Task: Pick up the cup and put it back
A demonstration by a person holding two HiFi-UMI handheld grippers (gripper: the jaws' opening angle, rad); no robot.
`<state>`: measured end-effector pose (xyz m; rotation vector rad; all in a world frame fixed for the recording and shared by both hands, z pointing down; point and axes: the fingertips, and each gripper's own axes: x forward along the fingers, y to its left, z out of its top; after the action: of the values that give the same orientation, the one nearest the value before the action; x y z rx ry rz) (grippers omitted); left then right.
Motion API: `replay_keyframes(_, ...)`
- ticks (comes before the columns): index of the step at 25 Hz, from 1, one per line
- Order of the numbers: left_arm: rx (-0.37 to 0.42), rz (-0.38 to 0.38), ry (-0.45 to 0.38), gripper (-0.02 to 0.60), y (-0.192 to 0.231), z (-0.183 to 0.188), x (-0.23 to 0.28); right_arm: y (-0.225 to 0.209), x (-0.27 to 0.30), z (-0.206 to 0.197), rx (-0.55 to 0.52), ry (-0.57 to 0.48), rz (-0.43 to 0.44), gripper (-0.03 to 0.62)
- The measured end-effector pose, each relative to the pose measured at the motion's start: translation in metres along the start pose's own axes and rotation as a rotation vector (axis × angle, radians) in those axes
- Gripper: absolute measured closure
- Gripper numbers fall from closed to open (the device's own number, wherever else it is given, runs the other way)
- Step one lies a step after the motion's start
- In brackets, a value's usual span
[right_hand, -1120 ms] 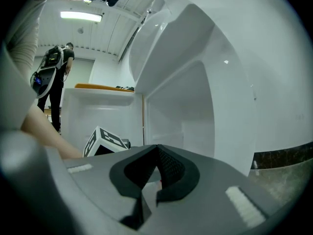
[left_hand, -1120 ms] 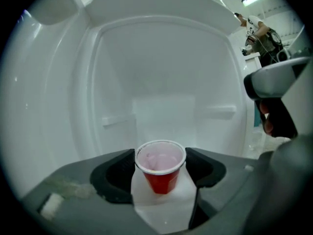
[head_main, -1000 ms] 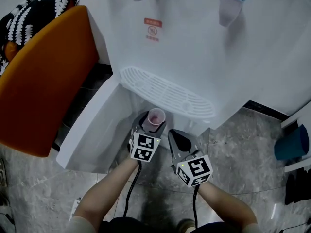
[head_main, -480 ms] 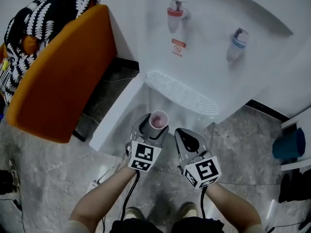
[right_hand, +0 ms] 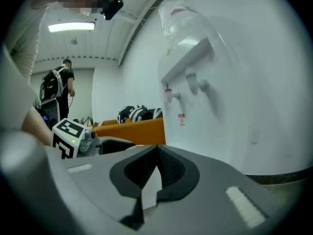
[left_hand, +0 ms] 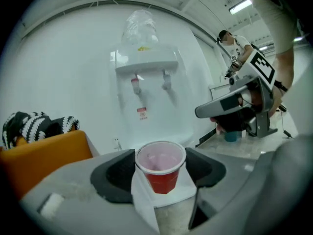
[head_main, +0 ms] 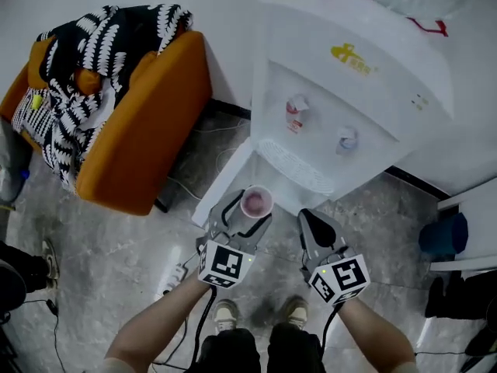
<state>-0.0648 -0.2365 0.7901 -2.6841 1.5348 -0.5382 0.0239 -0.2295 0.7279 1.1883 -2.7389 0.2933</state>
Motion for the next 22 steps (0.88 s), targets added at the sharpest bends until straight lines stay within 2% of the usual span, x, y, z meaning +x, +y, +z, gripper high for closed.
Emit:
replay_keyframes(5,-0.017,-0.021,-0.012,0.247,0.022,0.112,-0.061,0.017,-0.041,0.114,0.010,-0.036,-0.028,0.591)
replay_keyframes(7,-0.014,-0.023,-0.024,0.247,0.032,0.159,-0.080,0.027,-0.058,0.161,-0.048,-0.048,-0.037,0.591)
replay_keyframes(10,-0.008,-0.023,-0.029,0.248,0.048,0.222,-0.105,0.048,-0.080,0.233,-0.190,-0.058,-0.034,0.591)
replay_keyframes(12,-0.007,-0.027,-0.034,0.247,0.058,0.263,-0.121,0.063,-0.094,0.279,-0.234,-0.063,-0.026,0.591)
replay_keyframes(15,0.003,-0.024,-0.083,0.247,0.069,0.332,-0.147,0.080,-0.115,0.340,-0.182,-0.062,-0.011,0.591)
replay_keyframes(18,-0.044,0.001,-0.155,0.248,0.081,0.403,-0.175,0.086,-0.138,0.395,-0.079,-0.070,-0.016,0.591)
replay_keyframes(22,-0.021,0.007,-0.179,0.247,0.089,0.474,-0.212,0.088,-0.172,0.463,-0.090,-0.115,-0.062,0.591)
